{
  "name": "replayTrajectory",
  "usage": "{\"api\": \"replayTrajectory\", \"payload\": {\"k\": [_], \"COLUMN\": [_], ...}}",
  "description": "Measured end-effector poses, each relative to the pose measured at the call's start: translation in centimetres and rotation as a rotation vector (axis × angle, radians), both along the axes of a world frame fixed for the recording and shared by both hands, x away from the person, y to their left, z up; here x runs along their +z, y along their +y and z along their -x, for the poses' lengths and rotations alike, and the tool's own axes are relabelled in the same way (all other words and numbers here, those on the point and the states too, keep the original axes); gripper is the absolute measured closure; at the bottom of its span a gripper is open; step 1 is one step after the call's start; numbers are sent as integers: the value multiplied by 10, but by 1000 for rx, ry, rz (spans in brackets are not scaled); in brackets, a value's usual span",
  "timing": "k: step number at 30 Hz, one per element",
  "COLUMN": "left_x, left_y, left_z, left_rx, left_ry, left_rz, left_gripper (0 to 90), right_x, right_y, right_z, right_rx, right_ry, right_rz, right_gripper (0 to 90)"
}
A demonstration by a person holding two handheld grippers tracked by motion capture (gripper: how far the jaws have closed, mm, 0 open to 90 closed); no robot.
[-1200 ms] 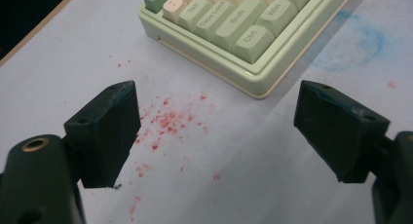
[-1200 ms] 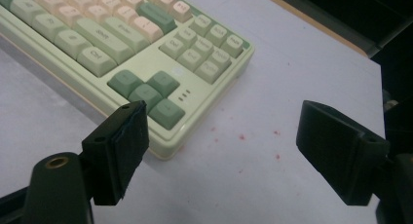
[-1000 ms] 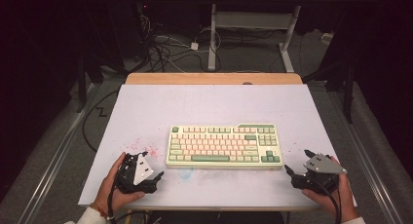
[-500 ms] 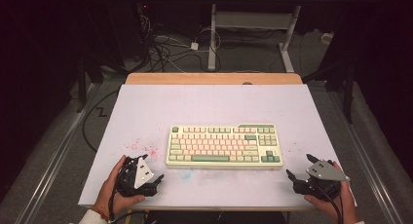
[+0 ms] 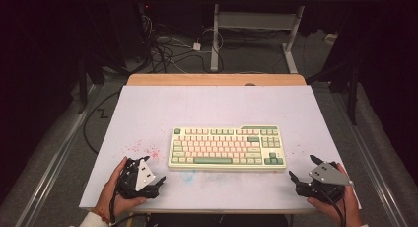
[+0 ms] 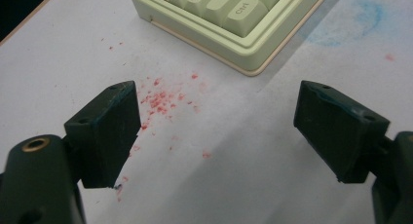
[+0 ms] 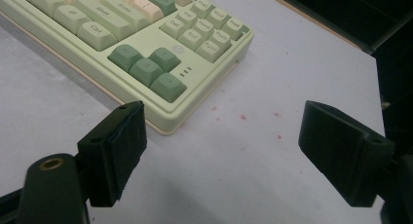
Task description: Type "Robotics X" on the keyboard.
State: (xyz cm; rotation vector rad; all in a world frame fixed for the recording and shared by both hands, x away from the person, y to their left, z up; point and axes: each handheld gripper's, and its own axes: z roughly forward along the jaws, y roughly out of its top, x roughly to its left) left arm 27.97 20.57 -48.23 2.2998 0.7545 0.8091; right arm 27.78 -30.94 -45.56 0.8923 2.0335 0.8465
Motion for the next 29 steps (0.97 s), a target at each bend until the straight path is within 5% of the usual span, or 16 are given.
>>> {"api": "replayTrajectory", "payload": {"k": [29], "left_x": [0], "left_y": [-3], "left_z": [-9], "left_rx": [6], "left_ry": [3], "left_rz": [12], "left_gripper": [158], "right_x": [0], "right_y": [0], "right_z": [0], "right_rx": [-3], "right_ry": [-24], "right_rz": [22], "right_gripper": [178]}}
